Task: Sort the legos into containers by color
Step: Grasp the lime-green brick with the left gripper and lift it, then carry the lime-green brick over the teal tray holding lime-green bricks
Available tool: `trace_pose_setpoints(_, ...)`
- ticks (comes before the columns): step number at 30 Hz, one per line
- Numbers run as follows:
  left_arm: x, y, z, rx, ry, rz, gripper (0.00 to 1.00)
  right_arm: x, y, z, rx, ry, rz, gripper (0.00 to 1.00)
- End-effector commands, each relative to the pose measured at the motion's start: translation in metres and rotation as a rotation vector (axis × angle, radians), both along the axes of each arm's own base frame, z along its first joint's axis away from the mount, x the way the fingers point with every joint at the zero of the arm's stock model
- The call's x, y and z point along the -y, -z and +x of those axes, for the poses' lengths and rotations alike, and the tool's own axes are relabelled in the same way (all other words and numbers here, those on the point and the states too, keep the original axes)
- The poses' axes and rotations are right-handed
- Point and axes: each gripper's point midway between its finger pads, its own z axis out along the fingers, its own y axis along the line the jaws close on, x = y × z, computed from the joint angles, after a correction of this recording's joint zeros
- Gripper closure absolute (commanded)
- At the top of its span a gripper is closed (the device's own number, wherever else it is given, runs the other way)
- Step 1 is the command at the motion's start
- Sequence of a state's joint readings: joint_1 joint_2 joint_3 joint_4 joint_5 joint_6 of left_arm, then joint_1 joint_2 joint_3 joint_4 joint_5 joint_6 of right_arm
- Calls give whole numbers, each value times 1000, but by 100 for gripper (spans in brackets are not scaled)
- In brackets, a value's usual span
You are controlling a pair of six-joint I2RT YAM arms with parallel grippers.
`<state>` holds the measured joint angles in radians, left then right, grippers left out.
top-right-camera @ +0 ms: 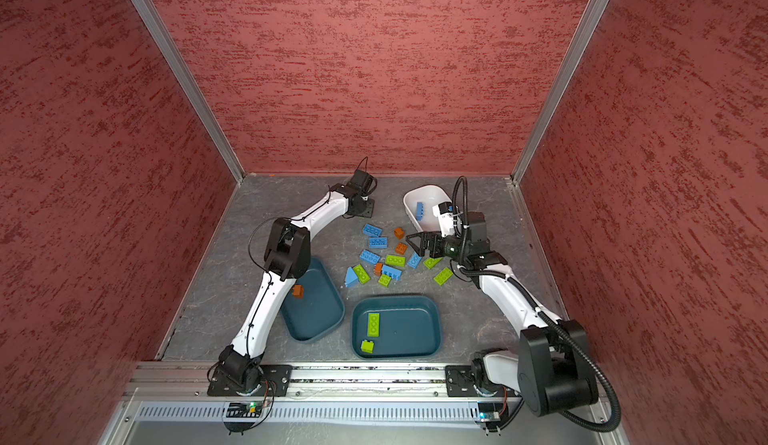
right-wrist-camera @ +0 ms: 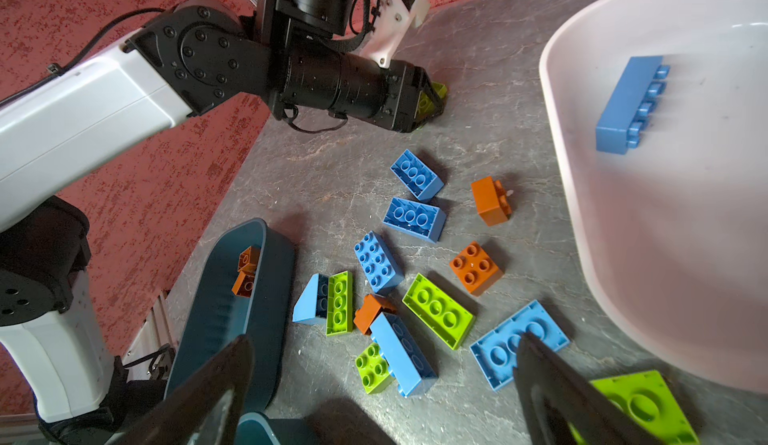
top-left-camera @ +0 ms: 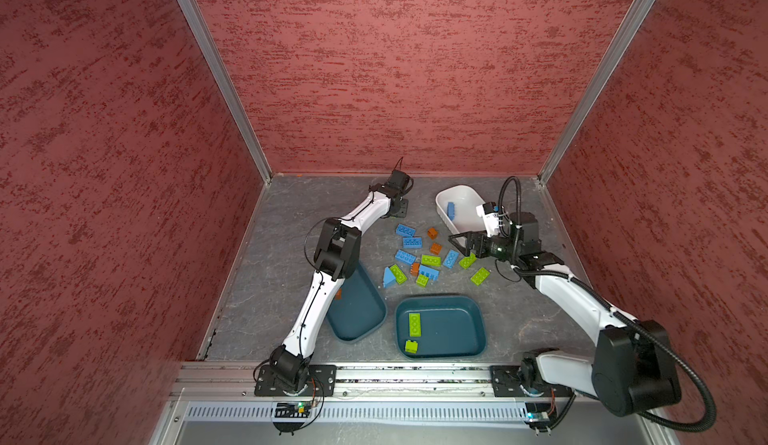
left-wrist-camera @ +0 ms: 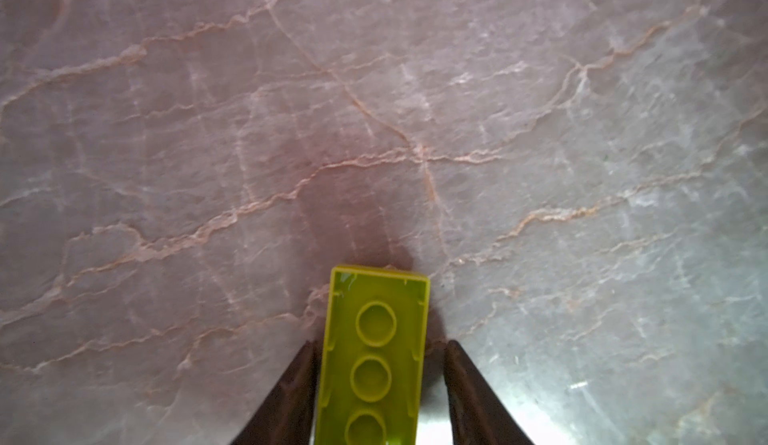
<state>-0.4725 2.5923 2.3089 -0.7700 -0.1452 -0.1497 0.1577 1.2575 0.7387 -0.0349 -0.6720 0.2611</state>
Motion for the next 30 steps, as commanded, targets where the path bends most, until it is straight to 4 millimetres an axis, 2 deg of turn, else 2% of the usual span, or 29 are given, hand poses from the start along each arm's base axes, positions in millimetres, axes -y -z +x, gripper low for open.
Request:
trace_pose_setpoints(1, -5, 20, -9, -55, 16, 57, 58, 3, -11, 0, 46, 3, -6, 1)
trace_pose_setpoints(4, -6, 17, -9, -46, 18, 69, 66, 3, -11, -1, 45, 4, -6, 1)
trace_pose_setpoints(7, -6, 0, -7, -16, 18, 74, 69, 3, -13, -1, 48, 5, -6, 1)
trace_pose_setpoints(10, -2, -25, -10, 19, 24, 64, 71, 5, -14, -2, 50, 10, -9, 1)
trace_pose_setpoints(15, 6, -71, -35, 72, 52, 24, 71, 7, -15, -3, 55, 13, -19, 1)
trace_pose_setpoints(19, 12, -107, -73, 110, 98, -6, 71, 16, -12, -3, 51, 32, -37, 1)
trace_pose_setpoints(22, 13, -124, -110, 105, 124, -16, 71, 17, -13, -7, 44, 32, -20, 1)
trace_pose_setpoints(27, 18, -137, -185, 52, 163, -58, 71, 15, -11, -15, 34, 24, 1, 1)
trace_pose_setpoints(30, 26, -137, -234, 8, 190, -78, 71, 15, -8, -18, 20, 25, 3, 1)
